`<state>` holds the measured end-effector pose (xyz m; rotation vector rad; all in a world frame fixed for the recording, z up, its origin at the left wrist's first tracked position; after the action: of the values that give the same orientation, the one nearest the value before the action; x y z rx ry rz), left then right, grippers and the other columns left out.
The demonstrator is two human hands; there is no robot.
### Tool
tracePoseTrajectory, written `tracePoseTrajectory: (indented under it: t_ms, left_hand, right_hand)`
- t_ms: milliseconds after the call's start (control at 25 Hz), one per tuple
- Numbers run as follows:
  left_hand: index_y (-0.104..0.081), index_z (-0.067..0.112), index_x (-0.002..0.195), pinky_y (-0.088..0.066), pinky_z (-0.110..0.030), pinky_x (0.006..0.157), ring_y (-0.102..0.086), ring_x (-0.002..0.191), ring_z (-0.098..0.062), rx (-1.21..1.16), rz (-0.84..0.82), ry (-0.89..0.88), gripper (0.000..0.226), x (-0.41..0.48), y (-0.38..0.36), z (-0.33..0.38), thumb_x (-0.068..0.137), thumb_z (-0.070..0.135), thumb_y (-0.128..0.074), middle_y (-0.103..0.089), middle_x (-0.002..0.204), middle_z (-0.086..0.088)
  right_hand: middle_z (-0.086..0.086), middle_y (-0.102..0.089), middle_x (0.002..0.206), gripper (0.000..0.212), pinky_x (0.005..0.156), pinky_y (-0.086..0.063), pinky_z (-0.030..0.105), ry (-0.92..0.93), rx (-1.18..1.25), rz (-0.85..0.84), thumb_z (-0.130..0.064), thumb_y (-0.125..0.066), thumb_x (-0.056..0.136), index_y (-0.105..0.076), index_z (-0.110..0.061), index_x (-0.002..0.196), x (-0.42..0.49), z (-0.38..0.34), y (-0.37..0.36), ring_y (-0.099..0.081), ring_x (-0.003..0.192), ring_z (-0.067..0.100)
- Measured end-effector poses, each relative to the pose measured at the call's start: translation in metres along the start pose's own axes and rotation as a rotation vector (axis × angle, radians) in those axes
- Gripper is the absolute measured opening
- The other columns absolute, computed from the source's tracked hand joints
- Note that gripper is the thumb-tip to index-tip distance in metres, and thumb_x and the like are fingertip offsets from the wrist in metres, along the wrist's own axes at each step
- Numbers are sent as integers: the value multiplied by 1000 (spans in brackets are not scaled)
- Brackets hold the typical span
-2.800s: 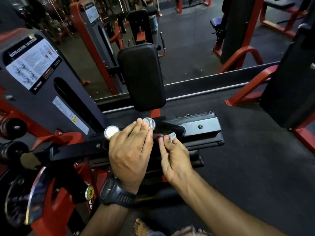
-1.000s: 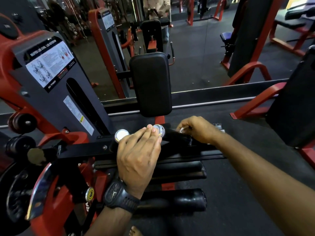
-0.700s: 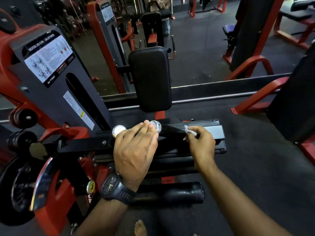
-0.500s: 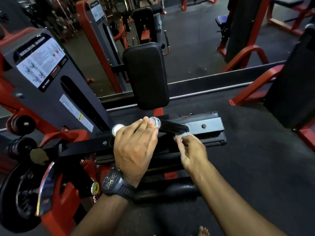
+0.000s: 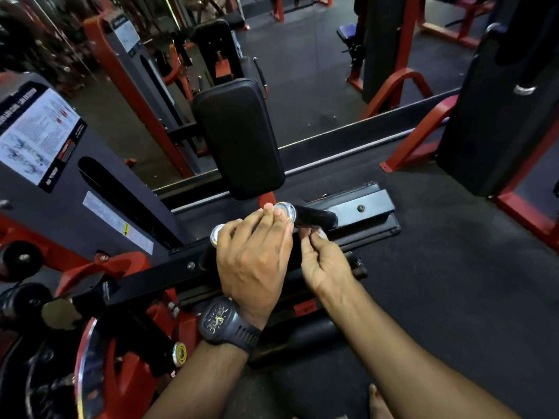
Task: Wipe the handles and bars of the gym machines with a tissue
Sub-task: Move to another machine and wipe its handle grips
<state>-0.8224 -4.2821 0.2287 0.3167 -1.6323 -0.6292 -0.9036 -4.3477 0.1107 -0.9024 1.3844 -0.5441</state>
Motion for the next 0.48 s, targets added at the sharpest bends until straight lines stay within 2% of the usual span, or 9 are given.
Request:
tracePoseTrajectory:
  t_ms: [80,120,200,280,400,480]
  left_hand:
    - [-76,11,102,-47,-38,87,-68,102,-17,-4,-2,-8,17,0,0,0,97,22,-63,-74,107,0]
    - [-76,12,102,-47,-39,87,-68,102,-17,-4,-2,-10,17,0,0,-1,97,22,-63,-74,106,0]
    - [-75,11,102,-47,-39,87,-68,102,-17,-6,-1,-6,17,0,0,-3,96,22,-64,-74,106,0]
    - [-75,11,102,-47,-40,87,-68,102,-18,-11,-10,-9,18,-1,0,-3,96,22,-63,-74,106,0]
    - [-75,11,103,-47,-41,88,-68,103,-19,-7,-16,-7,20,-1,0,-4,97,23,-61,-74,107,-1]
    - [-75,10,104,-46,-41,89,-67,104,-19,-16,-28,-2,19,-2,-2,-5,97,22,-62,-74,108,-2]
  right_hand:
    - [17,-59,114,24,95,-49,20,-21,6,-4,8,-35,103,-58,4,98,-5,5,-4,-55,124,24]
    - [17,-59,113,24,94,-52,21,-50,1,-25,7,-35,102,-59,4,96,-8,8,-7,-57,121,24]
    - [19,-60,111,24,80,-57,26,-94,-25,-78,8,-36,102,-58,4,95,-16,15,-13,-62,105,24]
    - [21,-62,109,25,77,-57,28,-108,-23,-92,9,-35,101,-59,5,93,-18,21,-14,-63,99,24]
    - [24,-62,126,26,89,-55,32,-131,-80,-139,12,-37,99,-62,8,102,-26,26,-20,-63,115,28]
    - [25,-58,135,25,86,-56,32,-127,-81,-85,12,-38,98,-61,8,105,-28,24,-19,-63,113,28]
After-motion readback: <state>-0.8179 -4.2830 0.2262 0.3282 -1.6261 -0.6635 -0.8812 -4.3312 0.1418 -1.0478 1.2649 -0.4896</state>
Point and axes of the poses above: each hand's wrist, its own x-axis towards the middle knuckle, its own y-axis out of the back of the hand, z = x × y, the point moved 5 cm from there along x, towards the middle knuckle
